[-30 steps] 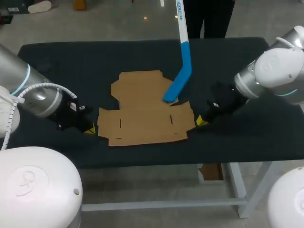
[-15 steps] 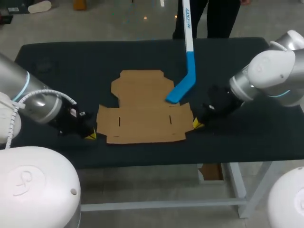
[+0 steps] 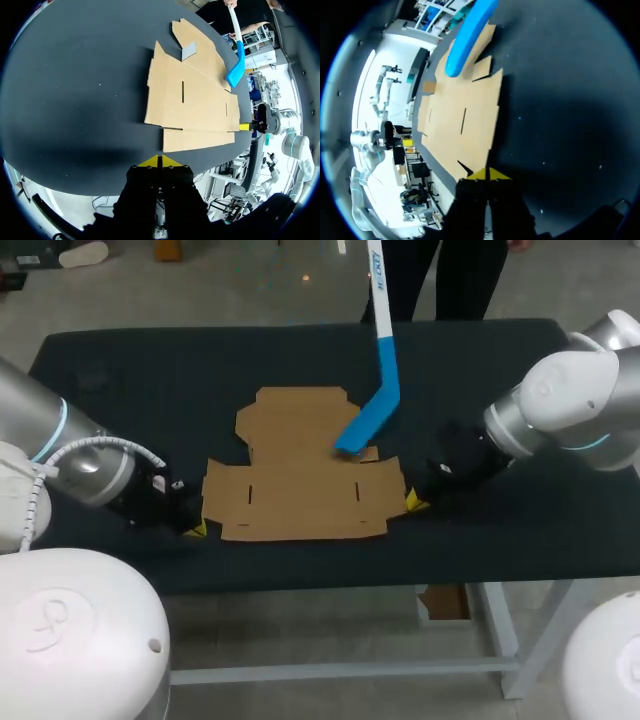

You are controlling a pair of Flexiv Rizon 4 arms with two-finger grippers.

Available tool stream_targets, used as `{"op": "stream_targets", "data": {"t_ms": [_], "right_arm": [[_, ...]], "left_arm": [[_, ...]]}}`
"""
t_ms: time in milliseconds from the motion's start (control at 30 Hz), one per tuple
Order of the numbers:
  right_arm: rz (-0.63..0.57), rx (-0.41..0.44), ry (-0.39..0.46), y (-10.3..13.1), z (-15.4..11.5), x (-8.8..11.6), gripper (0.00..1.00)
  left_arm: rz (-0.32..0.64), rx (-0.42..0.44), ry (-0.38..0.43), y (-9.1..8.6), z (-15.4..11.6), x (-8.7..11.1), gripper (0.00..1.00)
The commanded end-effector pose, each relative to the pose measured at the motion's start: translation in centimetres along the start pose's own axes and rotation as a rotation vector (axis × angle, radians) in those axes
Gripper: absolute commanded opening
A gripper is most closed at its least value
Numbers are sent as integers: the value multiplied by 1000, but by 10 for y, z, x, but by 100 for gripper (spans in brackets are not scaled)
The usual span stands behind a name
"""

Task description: Assemble the packaging by folding the flat box into shape, placing the metal phone stand inside, and closing the box properly

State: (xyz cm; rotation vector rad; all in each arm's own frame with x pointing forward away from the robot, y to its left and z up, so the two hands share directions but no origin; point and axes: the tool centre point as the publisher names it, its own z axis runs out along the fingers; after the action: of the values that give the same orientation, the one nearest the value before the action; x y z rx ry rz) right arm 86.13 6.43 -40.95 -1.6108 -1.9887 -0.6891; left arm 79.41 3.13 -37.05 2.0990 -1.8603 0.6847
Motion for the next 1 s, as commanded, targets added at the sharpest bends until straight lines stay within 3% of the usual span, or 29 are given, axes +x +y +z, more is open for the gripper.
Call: {"op": "stream_targets", "data": {"t_ms": [33,1000], "right_arm": [[-5,-17,-3,-9,-5,5,0],[4,-45,-9,-23,4,9,0]], "left_arm": [[6,3,-2,3,-1,-1,0],[70,-27,4,6,9,-4,0]]}}
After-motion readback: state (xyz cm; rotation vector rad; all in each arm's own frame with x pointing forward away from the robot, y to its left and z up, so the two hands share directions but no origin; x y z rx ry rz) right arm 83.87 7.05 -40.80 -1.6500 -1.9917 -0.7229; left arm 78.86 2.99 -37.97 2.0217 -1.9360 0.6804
